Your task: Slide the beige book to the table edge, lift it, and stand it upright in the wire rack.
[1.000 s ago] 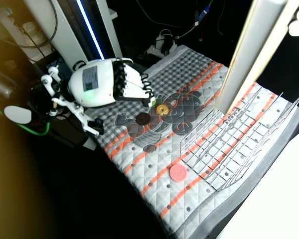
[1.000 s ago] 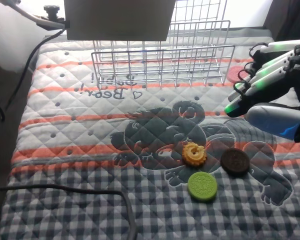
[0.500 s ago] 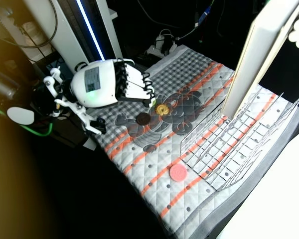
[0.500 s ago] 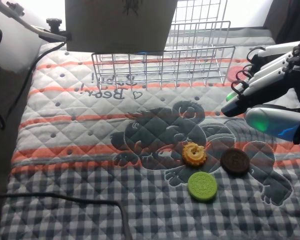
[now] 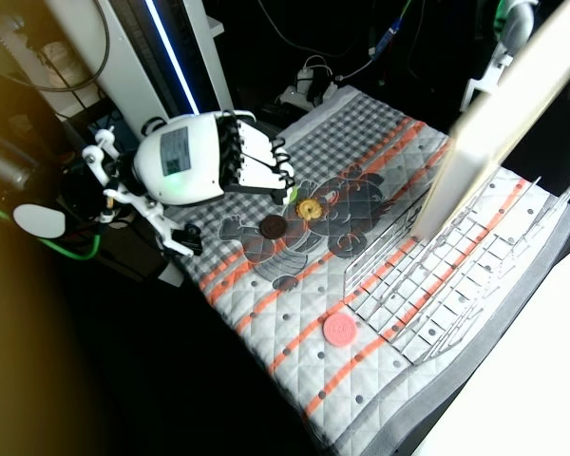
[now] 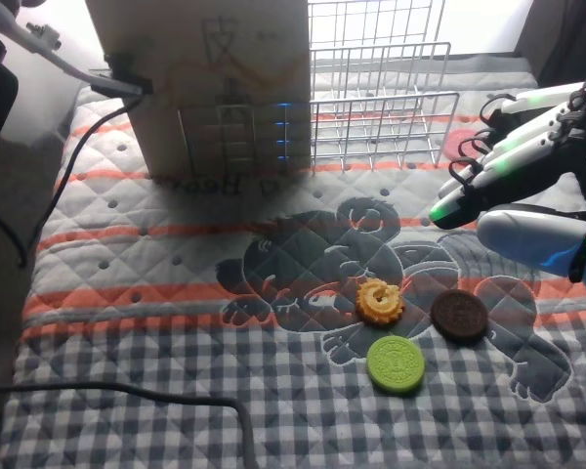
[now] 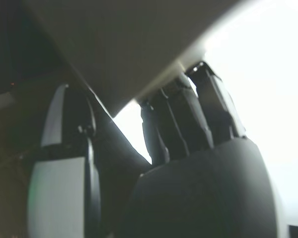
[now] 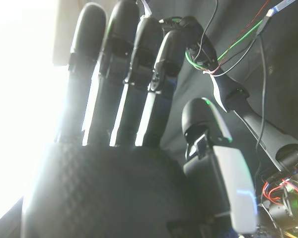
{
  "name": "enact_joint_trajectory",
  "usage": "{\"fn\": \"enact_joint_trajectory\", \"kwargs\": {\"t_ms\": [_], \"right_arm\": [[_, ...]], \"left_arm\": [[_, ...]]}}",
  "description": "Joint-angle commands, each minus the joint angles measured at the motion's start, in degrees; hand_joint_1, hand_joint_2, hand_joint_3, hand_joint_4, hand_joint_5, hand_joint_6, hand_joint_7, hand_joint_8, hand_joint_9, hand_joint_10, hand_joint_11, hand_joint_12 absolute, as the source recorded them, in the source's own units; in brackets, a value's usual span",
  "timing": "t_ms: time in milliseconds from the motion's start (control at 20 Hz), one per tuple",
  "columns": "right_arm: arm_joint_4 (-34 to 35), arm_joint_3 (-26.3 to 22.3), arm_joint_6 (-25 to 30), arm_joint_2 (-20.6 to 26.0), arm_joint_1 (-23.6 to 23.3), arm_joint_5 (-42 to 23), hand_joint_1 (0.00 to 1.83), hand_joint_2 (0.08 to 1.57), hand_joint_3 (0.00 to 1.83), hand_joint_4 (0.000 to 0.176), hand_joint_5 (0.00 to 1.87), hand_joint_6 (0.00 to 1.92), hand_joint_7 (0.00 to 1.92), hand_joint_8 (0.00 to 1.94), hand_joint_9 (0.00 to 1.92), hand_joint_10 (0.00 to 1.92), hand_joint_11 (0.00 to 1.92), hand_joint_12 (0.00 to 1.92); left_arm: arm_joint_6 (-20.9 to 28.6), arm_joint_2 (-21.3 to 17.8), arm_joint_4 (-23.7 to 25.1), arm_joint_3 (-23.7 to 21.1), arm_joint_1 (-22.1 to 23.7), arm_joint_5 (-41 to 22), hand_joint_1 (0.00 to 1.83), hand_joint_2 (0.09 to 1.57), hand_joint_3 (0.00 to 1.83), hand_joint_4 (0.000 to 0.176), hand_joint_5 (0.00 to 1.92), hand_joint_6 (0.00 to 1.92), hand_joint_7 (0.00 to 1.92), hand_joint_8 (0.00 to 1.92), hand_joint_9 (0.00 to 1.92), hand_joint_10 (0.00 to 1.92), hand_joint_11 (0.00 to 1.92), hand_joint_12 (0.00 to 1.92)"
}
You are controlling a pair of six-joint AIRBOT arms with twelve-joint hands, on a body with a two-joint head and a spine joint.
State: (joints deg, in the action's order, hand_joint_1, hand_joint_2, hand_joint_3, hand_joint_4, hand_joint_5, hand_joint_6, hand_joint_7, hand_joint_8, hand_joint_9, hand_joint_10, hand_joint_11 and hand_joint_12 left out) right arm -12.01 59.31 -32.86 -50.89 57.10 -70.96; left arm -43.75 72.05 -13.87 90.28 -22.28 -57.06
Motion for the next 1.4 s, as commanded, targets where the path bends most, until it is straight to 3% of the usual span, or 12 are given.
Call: {"fn": "enact_joint_trajectory", "kwargs": {"t_ms": [0, 200, 300, 350, 750, 900, 1000, 1050, 1150, 1200, 1250, 1350], "right_arm": [[1.66, 0.09, 0.41, -0.20, -0.18, -7.27, 0.10, 1.42, 0.00, 0.000, 1.10, 0.00, 1.11, 0.00, 1.09, 0.00, 0.67, 1.09], [1.81, -0.03, 0.43, -0.17, -0.07, -7.32, 0.10, 1.42, 0.00, 0.000, 1.11, 0.02, 1.12, 0.01, 1.07, 0.00, 0.63, 1.09], [2.09, -0.33, 0.44, 0.00, 0.20, -7.32, 0.11, 1.42, 0.00, 0.000, 1.10, 0.01, 1.11, 0.00, 1.07, 0.01, 0.65, 1.06], [2.22, -0.43, 0.44, 0.06, 0.28, -7.32, 0.10, 1.41, 0.00, 0.000, 1.10, 0.01, 1.11, 0.00, 1.09, 0.02, 0.67, 1.06], [5.00, -2.51, -2.94, 4.45, 0.25, -7.32, 0.05, 1.41, 0.00, 0.000, 1.06, 0.00, 1.06, 0.00, 1.08, 0.00, 0.63, 1.10], [6.26, -3.62, -4.40, 8.10, -0.34, -8.87, 0.25, 1.41, 0.00, 0.000, 1.02, 0.01, 1.07, 0.01, 1.00, 0.00, 0.58, 1.01], [9.22, -5.37, -9.54, 10.47, 0.03, -11.09, 0.27, 1.38, 0.00, 0.000, 0.96, 0.00, 0.98, 0.00, 0.90, 0.00, 0.47, 0.91], [10.63, -6.02, -11.18, 11.71, 0.50, -12.53, 0.27, 1.38, 0.00, 0.000, 0.96, 0.00, 0.98, 0.00, 0.90, 0.00, 0.47, 0.91], [12.63, -6.24, -12.09, 13.20, 1.31, -14.13, 0.16, 1.38, 0.00, 0.000, 0.80, 0.00, 0.75, 0.00, 0.66, 0.00, 0.21, 0.83], [13.78, -6.36, -12.70, 13.69, 1.90, -14.97, 0.08, 1.40, 0.00, 0.000, 0.71, 0.00, 0.65, 0.00, 0.55, 0.00, 0.06, 0.92], [15.50, -6.84, -13.83, 14.38, 3.28, -16.97, 0.05, 1.40, 0.00, 0.000, 0.59, 0.00, 0.53, 0.00, 0.46, 0.00, 0.06, 0.84], [18.66, -7.94, -15.54, 15.24, 6.04, -21.06, 0.11, 1.35, 0.00, 0.000, 0.48, 0.00, 0.46, 0.00, 0.42, 0.00, 0.09, 0.70]], "left_arm": [[0.91, -0.05, -0.43, 0.59, 0.18, -6.54, 0.89, 1.01, 0.00, 0.111, 0.32, 0.00, 0.55, 0.00, 0.64, 0.03, 0.14, 0.94], [2.71, -0.08, -0.96, 1.19, -0.69, -5.87, 0.86, 1.02, 0.00, 0.128, 0.27, 0.00, 0.47, 0.00, 0.58, 0.00, 0.03, 0.91], [3.29, -0.86, -0.56, 1.02, -0.77, -5.18, 0.75, 1.00, 0.00, 0.175, 0.20, 0.00, 0.39, 0.00, 0.47, 0.00, 0.00, 0.85], [3.40, -1.53, -0.16, 0.63, -0.85, -5.09, 0.74, 0.98, 0.00, 0.176, 0.15, 0.01, 0.34, 0.00, 0.38, 0.00, 0.00, 0.67], [2.61, -12.93, 3.89, -10.14, -6.86, -11.16, 0.69, 0.91, 0.00, 0.176, 0.02, 0.00, 0.00, 0.00, 0.08, 0.01, 0.00, 0.07], [2.17, -19.06, 6.53, -16.16, -10.63, -15.26, 0.58, 0.92, 0.01, 0.176, 0.01, 0.01, 0.01, 0.00, 0.06, 0.00, 0.00, 0.35], [1.89, -23.21, 7.60, -20.10, -14.16, -18.91, 0.52, 1.02, 0.01, 0.133, 0.03, 0.00, 0.02, 0.00, 0.05, 0.00, 0.00, 0.32], [1.83, -25.61, 8.29, -22.27, -16.72, -20.58, 0.52, 1.02, 0.01, 0.133, 0.03, 0.00, 0.02, 0.00, 0.05, 0.00, 0.00, 0.32], [0.39, -29.56, 8.39, -26.21, -21.82, -23.45, 0.35, 1.10, 0.00, 0.091, 0.00, 0.00, 0.00, 0.00, 0.05, 0.02, 0.03, 0.02], [-0.78, -31.37, 8.11, -28.33, -24.30, -25.06, 0.33, 1.11, 0.00, 0.091, 0.00, 0.00, 0.00, 0.00, 0.08, 0.03, 0.06, 0.03], [-1.76, -33.15, 7.25, -30.78, -28.31, -27.43, 0.35, 1.11, 0.00, 0.126, 0.05, 0.00, 0.05, 0.00, 0.15, 0.02, 0.09, 0.06], [-1.87, -34.40, 5.85, -33.18, -33.60, -31.56, 0.30, 1.16, 0.00, 0.123, 0.06, 0.00, 0.06, 0.00, 0.14, 0.01, 0.02, 0.31]]}}
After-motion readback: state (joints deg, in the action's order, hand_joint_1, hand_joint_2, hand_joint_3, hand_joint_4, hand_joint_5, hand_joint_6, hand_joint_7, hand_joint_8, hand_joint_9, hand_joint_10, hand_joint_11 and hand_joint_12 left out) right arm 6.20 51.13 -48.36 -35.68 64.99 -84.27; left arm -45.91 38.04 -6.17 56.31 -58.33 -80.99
